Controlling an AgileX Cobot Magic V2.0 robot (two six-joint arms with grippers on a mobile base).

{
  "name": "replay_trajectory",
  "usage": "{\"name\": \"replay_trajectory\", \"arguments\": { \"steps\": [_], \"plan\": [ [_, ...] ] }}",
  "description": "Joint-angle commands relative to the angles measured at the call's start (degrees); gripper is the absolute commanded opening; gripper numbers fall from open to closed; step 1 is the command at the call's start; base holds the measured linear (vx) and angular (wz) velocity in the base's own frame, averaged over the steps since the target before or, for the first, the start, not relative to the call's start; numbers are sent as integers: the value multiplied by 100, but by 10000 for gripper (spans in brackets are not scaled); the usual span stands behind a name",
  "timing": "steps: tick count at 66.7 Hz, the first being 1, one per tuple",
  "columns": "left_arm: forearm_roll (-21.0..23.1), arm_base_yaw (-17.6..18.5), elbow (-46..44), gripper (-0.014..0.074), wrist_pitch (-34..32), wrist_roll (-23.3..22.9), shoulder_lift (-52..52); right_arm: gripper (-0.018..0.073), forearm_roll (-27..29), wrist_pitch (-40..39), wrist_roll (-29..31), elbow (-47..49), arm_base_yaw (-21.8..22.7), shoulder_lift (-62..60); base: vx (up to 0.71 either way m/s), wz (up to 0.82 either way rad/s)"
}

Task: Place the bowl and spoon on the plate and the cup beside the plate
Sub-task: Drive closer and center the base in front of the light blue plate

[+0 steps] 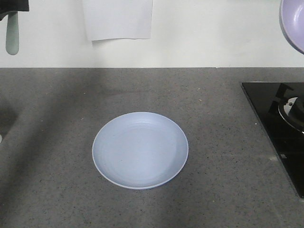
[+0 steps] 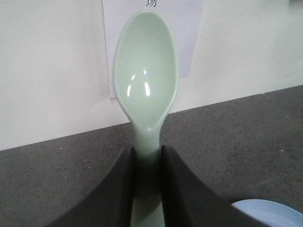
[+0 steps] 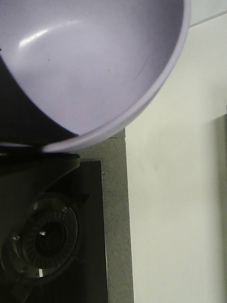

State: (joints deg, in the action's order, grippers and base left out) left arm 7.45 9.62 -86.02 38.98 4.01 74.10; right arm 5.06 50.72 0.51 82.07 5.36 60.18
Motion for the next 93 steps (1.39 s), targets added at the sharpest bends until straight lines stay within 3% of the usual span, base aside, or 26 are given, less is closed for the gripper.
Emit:
{"name": "replay_trajectory", "arguments": {
  "steps": [1,93],
  "plan": [
    [94,33,-155,-6,-401,-7,-137,-11,18,-449,29,131,17,-58,2,-2],
    [94,33,-155,-6,-401,-7,-137,-11,18,-449,29,131,17,-58,1,-2]
  ]
}}
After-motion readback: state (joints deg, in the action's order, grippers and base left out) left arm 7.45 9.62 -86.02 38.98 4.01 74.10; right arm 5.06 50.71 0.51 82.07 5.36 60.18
